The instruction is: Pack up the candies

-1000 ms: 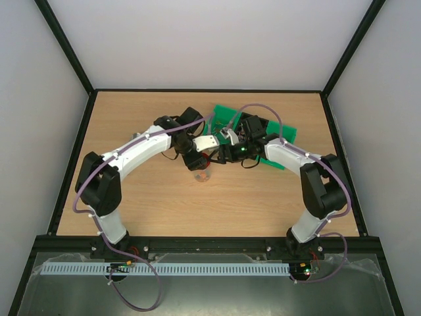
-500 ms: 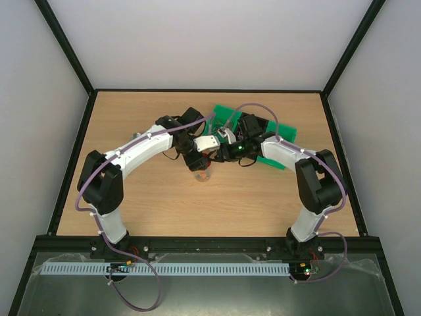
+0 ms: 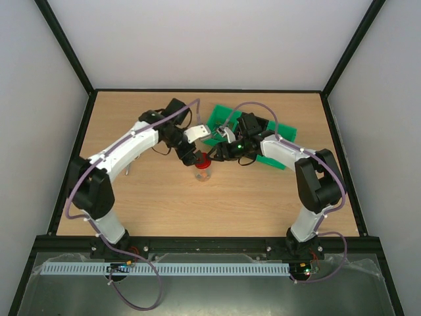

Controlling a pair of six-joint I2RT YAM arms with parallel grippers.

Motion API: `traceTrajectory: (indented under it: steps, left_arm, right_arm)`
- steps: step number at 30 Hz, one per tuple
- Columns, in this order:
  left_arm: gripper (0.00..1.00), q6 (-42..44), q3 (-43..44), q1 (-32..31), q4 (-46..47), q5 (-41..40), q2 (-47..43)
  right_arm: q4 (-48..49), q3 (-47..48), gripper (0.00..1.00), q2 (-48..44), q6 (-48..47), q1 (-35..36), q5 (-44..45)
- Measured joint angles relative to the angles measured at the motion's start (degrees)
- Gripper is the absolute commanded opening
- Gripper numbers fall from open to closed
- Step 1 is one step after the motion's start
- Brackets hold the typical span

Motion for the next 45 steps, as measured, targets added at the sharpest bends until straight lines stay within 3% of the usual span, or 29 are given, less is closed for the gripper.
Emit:
traceTrajectory:
  steps: [4, 8, 17, 27, 35, 40, 45]
  left_arm:
    - [0.65, -0.1, -1.4, 1.5, 2.3, 1.6, -4.6]
    - [0.55, 0.1, -4.3, 1.1, 5.4, 2.9, -7.5]
    - [0.52, 0.1, -8.5, -1.7, 9.5, 1.4, -6.3]
    - [0.33, -0.4, -9.8, -1.8, 11.1, -0.9, -6.1]
    - [0.27, 0.9, -10.7, -2.9, 14.7, -4.4, -3.5]
    - [0.31, 1.6, -10.9, -3.7, 15.4, -5.7, -3.5]
    - [0.46, 0.8, -10.7, -2.8, 15.1, -5.1, -3.7]
  right_arm:
    - [0.0, 0.1, 0.56, 0.0, -0.3, 0.0, 0.0]
    - [0.0, 0.1, 0.49, 0.0, -0.5, 0.0, -0.2]
    - [0.5, -0.2, 0.41, 0.0, -1.6, 0.0, -0.8]
    - [2.2, -1.0, 0.35, 0.0, -1.7, 0.0, -2.0]
    - [3.9, -2.0, 0.18, 0.1, -1.7, 0.0, -3.1]
    - [4.5, -2.2, 0.25, 0.1, -2.0, 0.0, -3.7]
    - [5.7, -3.3, 0.50, -0.7, -2.6, -0.4, -2.0]
